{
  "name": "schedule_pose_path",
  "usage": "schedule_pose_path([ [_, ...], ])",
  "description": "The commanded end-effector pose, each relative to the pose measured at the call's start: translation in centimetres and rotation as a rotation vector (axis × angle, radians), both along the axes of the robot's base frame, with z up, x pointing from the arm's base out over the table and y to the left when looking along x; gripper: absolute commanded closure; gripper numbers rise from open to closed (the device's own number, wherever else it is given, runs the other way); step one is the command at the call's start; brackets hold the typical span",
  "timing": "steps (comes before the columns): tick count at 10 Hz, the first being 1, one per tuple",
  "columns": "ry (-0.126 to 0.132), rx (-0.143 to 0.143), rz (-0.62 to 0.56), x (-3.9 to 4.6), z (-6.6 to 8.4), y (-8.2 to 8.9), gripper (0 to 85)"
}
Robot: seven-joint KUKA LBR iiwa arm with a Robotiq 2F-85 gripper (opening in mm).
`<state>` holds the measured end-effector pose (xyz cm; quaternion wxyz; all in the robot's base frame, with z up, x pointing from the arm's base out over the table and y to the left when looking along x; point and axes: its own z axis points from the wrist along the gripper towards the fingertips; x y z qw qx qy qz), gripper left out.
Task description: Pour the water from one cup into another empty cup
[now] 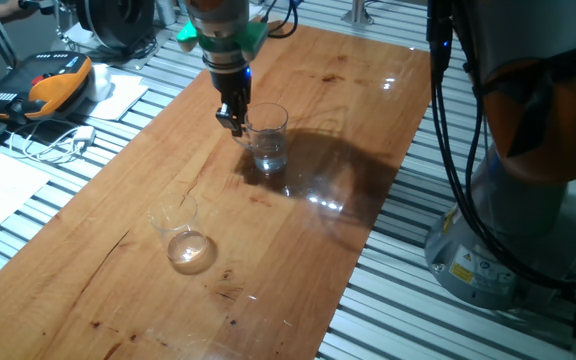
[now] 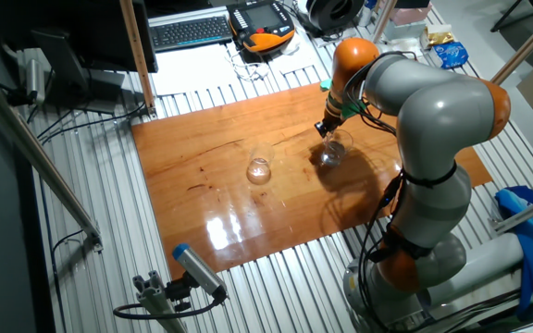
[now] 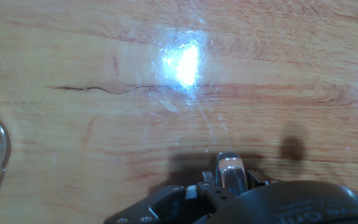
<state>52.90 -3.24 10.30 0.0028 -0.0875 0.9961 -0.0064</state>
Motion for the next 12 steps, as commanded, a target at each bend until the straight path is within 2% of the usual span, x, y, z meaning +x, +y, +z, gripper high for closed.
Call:
schedule_pose_path([
  [1,-0.001,0.000,0.002,-0.03,-0.2,0.0,51.0],
  [12,-0.012,0.005,0.006,-0.44,-1.5,0.0,51.0],
])
